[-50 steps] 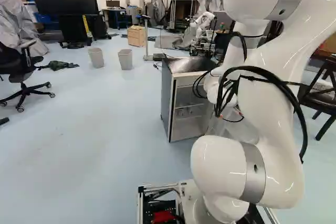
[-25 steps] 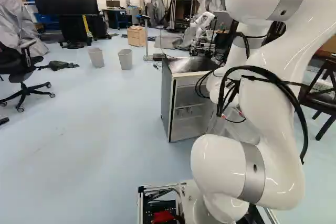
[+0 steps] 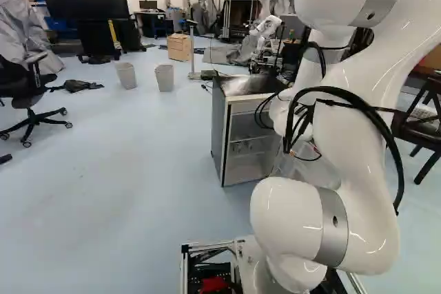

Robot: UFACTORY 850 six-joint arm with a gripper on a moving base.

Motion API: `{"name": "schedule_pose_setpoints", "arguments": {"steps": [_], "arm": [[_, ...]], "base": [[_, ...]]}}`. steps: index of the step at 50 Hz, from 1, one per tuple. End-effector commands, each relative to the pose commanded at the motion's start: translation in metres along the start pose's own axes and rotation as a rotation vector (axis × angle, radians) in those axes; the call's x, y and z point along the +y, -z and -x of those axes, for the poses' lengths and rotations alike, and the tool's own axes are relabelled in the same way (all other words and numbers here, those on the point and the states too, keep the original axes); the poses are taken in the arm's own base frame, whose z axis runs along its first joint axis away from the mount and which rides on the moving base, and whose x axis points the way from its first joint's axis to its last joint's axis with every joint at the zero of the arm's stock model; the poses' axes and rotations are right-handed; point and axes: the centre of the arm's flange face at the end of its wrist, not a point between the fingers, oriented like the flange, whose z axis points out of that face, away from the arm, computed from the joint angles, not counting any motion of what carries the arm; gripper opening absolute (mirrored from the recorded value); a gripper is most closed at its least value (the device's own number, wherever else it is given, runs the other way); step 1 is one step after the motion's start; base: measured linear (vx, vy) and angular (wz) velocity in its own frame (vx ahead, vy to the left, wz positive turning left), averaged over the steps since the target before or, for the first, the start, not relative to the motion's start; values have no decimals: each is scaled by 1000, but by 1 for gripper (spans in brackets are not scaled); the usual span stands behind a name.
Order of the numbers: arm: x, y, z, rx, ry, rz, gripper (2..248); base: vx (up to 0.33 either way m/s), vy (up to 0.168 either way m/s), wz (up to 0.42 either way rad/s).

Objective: Grab a drink from the fridge

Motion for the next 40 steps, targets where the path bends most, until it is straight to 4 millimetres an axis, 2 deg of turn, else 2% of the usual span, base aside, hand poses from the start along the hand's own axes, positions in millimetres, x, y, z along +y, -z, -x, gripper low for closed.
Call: {"name": "schedule_pose_setpoints", "arguments": {"steps": [40], "arm": [[-4, -6, 6, -7, 8, 3, 247]], "base": [[0, 0, 0]]}}
